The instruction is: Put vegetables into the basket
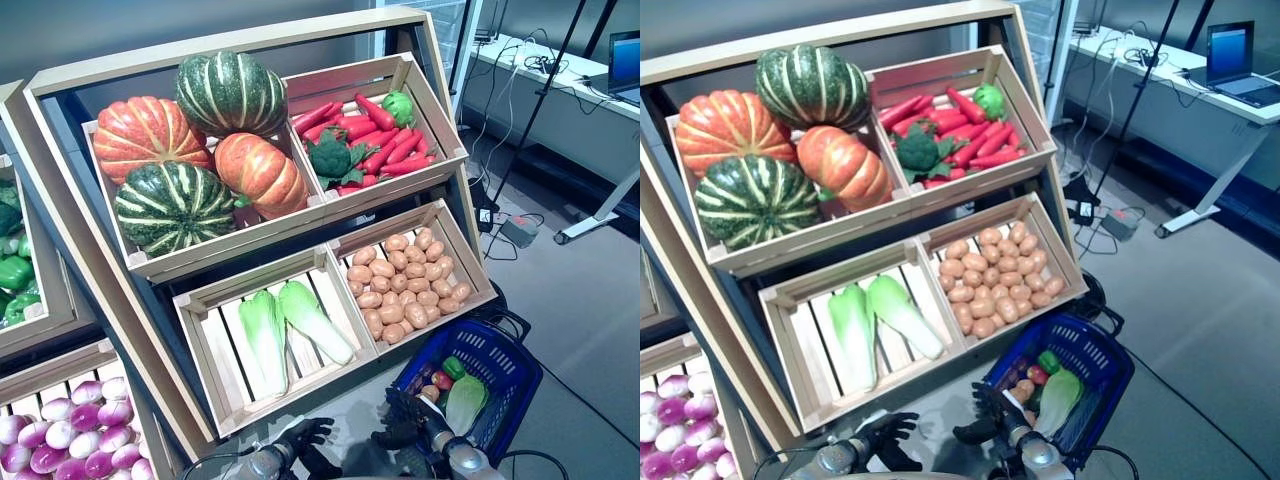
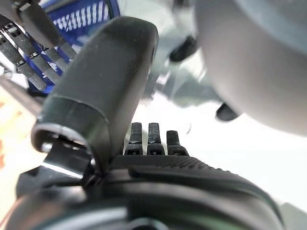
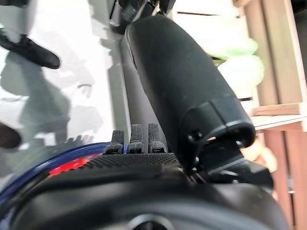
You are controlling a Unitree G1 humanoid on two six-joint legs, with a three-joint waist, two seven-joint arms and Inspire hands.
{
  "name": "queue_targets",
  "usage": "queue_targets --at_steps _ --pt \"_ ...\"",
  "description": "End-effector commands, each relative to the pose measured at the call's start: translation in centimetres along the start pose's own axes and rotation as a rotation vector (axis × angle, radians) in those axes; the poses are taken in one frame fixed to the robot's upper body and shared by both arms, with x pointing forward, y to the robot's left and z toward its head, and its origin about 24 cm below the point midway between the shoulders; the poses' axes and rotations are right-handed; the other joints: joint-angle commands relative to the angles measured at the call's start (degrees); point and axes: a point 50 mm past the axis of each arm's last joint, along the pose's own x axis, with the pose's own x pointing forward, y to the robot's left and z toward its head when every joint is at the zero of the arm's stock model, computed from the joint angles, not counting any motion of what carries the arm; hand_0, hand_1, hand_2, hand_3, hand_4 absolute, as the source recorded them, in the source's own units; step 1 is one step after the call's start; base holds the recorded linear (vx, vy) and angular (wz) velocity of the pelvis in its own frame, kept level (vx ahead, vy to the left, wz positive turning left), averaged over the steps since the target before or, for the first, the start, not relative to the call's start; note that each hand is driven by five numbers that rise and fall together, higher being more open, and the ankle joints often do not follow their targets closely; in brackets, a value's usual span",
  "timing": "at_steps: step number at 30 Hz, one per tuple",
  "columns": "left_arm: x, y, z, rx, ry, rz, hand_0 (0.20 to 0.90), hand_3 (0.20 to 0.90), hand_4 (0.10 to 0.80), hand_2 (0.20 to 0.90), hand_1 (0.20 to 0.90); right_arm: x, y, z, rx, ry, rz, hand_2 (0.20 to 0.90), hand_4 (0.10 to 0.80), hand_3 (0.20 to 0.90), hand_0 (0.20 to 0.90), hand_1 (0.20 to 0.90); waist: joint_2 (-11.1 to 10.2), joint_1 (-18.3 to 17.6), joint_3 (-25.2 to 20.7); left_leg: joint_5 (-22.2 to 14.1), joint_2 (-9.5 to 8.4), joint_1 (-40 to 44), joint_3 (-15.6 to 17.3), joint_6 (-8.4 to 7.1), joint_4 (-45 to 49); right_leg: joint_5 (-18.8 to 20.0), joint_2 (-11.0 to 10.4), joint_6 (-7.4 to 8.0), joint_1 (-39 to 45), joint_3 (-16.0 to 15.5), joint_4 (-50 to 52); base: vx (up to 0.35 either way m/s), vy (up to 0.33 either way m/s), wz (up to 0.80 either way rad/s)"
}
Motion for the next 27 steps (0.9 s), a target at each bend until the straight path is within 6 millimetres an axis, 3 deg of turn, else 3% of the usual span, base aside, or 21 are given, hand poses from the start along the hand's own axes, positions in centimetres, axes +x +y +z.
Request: queue_targets --at_steps 1,6,10,15,22,27 --pt "1.0 4.3 8.1 0.057 -0.395 0.140 0.900 0.900 0.800 0.900 0.900 1.4 0.0 7.3 0.104 -0.329 0.057 0.900 0.800 0.900 0.900 0.900 -2.96 0.55 2.85 -7.21 -3.56 2.48 1.96 3.33 0.49 -4.14 -1.51 -0.93 3.41 1.16 0.34 -0.038 -0.016 0.10" --pt "0.6 3.4 8.5 0.119 -0.441 0.016 0.900 0.900 0.800 0.900 0.900 1.1 0.2 6.6 0.130 -0.326 0.130 0.900 0.800 0.900 0.900 0.900 -3.06 0.99 2.92 -7.14 -3.40 2.63 1.87 3.30 0.49 -4.24 -1.52 -1.08 3.82 0.35 0.34 -0.003 -0.011 0.03" --pt "1.1 1.8 6.2 0.040 -0.298 -0.068 0.900 0.900 0.800 0.900 0.900 1.4 0.1 5.4 0.167 -0.257 0.045 0.900 0.800 0.900 0.900 0.900 -2.77 0.59 2.29 -7.31 -3.47 3.51 1.80 3.17 0.49 -4.69 -1.47 -1.10 4.77 0.27 0.34 0.060 -0.005 0.02" --pt "0.9 1.5 6.3 -0.019 -0.343 -0.073 0.900 0.900 0.800 0.900 0.900 1.6 -0.1 4.8 0.231 -0.220 -0.047 0.900 0.800 0.900 0.900 0.900 -2.49 0.42 2.24 -7.29 -3.34 3.64 2.19 3.05 0.49 -4.60 -1.54 -1.00 4.70 0.53 0.34 0.018 -0.006 0.05" --pt "-0.1 4.2 9.5 -0.135 -0.537 0.107 0.900 0.900 0.800 0.900 0.900 1.3 0.0 6.7 0.305 -0.331 -0.072 0.900 0.800 0.900 0.900 0.900 -2.21 0.42 2.87 -7.13 -3.35 3.51 2.09 3.06 0.49 -4.47 -1.57 -1.19 4.55 0.65 0.34 0.000 0.000 0.00" --pt "-2.1 8.2 10.7 -0.278 -0.666 0.472 0.900 0.900 0.800 0.900 0.900 0.4 -0.4 7.3 0.371 -0.408 -0.129 0.900 0.800 0.900 0.900 0.900 -2.30 0.90 3.44 -7.03 -3.46 3.40 1.57 3.03 0.49 -4.55 -1.66 -1.59 4.70 0.16 0.34 0.000 0.000 0.00"
